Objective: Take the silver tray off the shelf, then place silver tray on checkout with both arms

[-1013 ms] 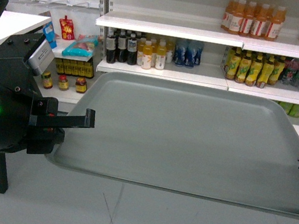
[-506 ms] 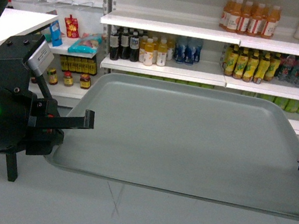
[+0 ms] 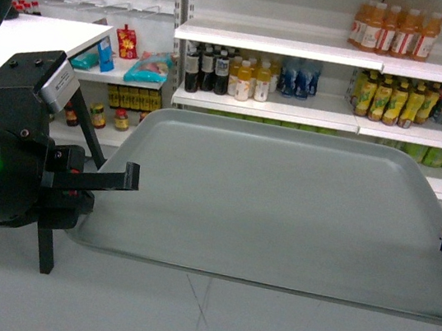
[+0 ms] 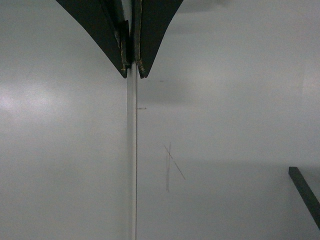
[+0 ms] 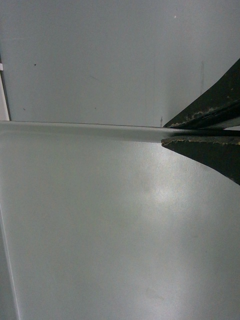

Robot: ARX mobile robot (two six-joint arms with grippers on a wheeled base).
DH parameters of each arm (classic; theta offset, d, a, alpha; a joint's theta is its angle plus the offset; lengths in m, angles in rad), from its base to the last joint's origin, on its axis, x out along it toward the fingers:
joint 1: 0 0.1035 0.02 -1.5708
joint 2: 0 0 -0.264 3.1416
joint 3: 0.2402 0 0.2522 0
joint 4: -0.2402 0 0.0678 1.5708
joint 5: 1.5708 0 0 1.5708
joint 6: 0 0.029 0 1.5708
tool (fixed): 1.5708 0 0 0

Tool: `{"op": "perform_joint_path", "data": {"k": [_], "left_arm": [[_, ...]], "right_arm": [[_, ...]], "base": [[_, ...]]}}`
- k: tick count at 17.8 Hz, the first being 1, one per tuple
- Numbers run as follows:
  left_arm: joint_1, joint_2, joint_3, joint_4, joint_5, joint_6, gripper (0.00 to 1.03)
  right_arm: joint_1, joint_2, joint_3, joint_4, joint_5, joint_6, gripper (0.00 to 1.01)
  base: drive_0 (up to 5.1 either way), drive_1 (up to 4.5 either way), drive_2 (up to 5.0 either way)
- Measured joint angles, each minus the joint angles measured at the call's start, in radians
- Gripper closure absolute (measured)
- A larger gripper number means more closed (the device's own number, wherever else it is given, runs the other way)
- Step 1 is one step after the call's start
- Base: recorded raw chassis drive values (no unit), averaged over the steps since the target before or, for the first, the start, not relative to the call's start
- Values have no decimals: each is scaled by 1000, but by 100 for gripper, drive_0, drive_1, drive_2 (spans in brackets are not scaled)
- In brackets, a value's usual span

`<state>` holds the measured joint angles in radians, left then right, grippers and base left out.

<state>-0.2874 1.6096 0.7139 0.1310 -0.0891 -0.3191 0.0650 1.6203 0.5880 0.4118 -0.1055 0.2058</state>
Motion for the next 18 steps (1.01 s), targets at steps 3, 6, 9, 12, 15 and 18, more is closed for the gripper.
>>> {"op": "perform_joint_path", "data": {"k": [3,6,9,12,15,18], "left_arm": [[0,0,0,0,0,0,100],[0,1,0,-4,-1,0,100],[0,0,0,-1,-2,-1,100],[0,0,0,5,-3,-3,100],[0,1,0,5,-3,-3,100],[0,1,0,6,-3,-3,100]], "right_arm": [[0,0,0,-2,0,0,97],[0,-1,0,-3,0,0,98],[0,0,0,0,0,0,98],[0,0,0,3,0,0,98],[0,0,0,3,0,0,98],[0,0,0,4,0,0,98]], "base": [[-511,234,234],[-500,245,245],[-502,242,242],[-491,250,250],[-500,241,241],[-493,248,248]]}}
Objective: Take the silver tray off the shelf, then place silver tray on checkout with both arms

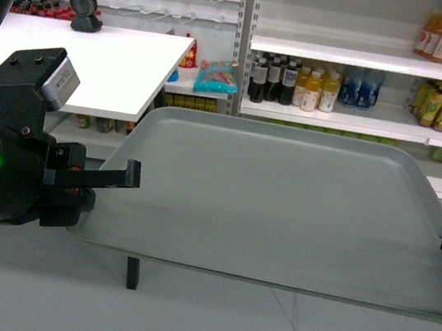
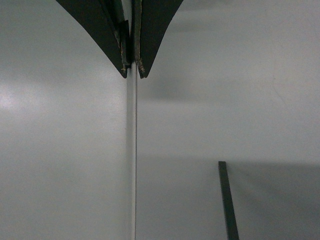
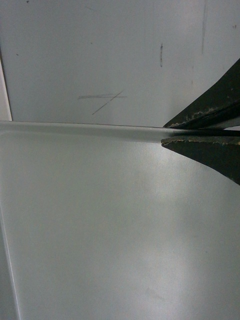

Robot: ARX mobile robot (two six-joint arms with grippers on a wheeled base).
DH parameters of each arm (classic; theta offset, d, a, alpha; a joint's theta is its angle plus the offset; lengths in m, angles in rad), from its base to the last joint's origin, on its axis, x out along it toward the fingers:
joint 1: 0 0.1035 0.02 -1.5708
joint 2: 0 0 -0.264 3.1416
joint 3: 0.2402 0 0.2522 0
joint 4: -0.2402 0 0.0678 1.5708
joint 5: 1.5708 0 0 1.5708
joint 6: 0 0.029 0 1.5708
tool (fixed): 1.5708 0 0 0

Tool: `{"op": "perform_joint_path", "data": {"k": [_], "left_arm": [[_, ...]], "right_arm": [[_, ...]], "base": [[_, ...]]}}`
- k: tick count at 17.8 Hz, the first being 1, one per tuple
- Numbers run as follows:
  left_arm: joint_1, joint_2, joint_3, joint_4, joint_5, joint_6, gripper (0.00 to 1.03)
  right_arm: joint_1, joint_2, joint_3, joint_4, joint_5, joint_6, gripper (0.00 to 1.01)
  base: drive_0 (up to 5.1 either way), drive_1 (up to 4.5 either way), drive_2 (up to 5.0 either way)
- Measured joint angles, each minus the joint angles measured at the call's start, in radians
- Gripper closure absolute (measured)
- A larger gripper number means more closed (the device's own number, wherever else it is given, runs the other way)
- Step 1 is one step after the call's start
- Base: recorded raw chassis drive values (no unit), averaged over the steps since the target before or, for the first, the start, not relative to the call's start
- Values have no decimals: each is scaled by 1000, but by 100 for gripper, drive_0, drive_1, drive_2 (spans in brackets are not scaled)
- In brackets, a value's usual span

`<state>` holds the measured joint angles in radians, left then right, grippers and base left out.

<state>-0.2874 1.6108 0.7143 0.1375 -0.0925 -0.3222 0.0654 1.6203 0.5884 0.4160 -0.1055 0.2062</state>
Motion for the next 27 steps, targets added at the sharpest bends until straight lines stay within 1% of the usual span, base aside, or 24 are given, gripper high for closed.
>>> {"op": "perform_joint_path", "data": {"k": [27], "left_arm": [[0,0,0,-5,0,-4,100]], "right_arm": [[0,0,0,-3,0,3,98]], "base": [[-503,238,238]]}}
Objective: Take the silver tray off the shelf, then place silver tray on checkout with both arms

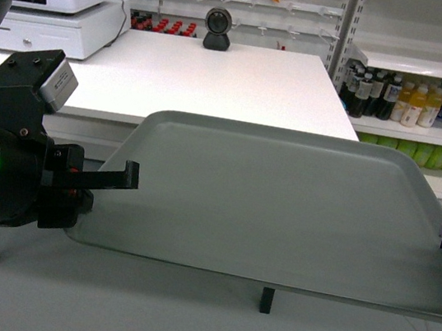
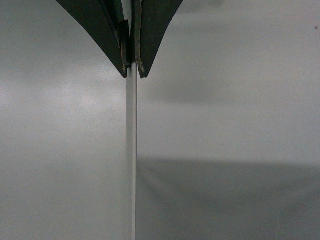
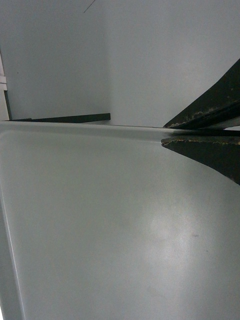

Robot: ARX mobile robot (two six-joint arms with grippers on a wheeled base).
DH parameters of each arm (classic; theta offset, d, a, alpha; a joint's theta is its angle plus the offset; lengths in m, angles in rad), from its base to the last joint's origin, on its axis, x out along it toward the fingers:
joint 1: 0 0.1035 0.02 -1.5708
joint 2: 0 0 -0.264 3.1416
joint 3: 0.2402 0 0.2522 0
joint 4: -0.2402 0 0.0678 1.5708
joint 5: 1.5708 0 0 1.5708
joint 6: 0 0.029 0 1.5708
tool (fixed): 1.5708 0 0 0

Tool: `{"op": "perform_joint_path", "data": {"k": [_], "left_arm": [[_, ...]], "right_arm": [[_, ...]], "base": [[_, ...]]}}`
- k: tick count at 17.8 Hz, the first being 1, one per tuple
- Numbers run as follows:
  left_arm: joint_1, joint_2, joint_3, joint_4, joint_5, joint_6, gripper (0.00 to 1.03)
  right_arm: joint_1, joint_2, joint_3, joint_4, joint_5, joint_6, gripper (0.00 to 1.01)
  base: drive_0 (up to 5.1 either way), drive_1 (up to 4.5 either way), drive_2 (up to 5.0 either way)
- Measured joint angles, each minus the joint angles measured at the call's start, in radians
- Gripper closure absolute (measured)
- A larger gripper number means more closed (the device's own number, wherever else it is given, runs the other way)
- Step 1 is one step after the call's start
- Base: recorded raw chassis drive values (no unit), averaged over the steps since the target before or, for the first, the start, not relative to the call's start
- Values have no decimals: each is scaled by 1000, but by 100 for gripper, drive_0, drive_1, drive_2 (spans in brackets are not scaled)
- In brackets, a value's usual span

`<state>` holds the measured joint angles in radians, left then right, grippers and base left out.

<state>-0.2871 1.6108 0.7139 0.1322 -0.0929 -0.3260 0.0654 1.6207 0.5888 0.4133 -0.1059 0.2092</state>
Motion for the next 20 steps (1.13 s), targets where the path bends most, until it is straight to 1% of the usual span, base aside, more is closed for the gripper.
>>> {"op": "perform_joint_path", "data": {"k": [11,12,20], "left_arm": [[0,0,0,1,0,0,100],[10,0,0,-4,0,0,100],[4,-2,0,0,0,0,100]], "right_arm": [[0,0,-1,-7,1,0,98],[9,0,1,4,-3,2,98],[5,0,1,0,1,4,98]], "base": [[-495,246,246],[-495,246,246],[-44,-44,-44]]}}
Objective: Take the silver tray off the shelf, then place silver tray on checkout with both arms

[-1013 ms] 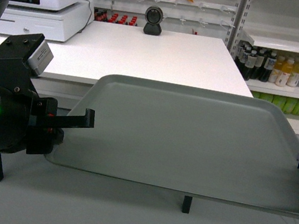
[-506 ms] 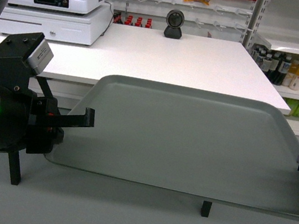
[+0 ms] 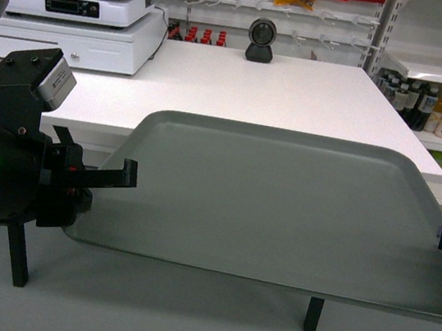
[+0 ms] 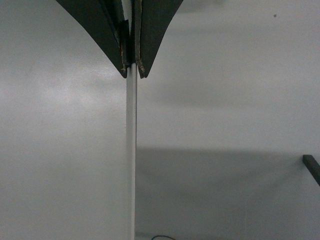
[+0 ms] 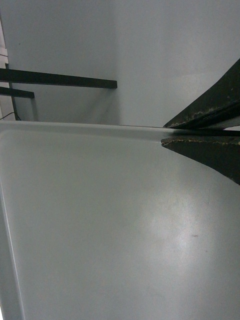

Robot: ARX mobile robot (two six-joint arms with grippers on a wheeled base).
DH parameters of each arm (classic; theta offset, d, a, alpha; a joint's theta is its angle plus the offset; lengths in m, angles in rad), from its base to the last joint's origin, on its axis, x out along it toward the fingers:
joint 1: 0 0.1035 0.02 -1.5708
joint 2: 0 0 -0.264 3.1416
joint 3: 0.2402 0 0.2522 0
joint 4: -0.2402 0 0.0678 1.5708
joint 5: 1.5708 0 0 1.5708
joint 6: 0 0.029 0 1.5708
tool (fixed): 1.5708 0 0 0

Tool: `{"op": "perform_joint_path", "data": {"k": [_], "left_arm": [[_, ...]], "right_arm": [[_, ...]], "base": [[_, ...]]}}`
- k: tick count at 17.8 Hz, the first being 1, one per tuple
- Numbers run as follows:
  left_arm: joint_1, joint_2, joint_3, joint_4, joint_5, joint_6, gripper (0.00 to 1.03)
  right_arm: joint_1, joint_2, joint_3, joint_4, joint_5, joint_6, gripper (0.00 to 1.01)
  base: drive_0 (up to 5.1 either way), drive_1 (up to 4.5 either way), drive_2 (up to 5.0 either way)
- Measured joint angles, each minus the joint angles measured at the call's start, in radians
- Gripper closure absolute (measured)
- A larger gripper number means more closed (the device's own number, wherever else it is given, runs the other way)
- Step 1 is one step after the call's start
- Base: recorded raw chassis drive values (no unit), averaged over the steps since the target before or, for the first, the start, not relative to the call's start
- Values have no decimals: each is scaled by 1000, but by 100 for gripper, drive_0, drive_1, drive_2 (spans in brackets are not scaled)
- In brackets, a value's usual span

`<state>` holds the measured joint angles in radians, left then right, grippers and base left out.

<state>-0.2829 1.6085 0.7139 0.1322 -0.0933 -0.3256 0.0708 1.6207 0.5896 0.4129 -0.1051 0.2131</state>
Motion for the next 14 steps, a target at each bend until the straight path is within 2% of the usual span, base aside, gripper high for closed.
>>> {"op": "perform_joint_path", "data": {"k": [7,14], "left_arm": [[-1,1,0,3,0,0,100],[-1,1,0,0,0,0,100]], "right_arm": [[0,0,-1,2,2,0,98],[0,0,-1,-1,3,0,98]], "base": [[-50,-50,-50],[13,444,-417]]}}
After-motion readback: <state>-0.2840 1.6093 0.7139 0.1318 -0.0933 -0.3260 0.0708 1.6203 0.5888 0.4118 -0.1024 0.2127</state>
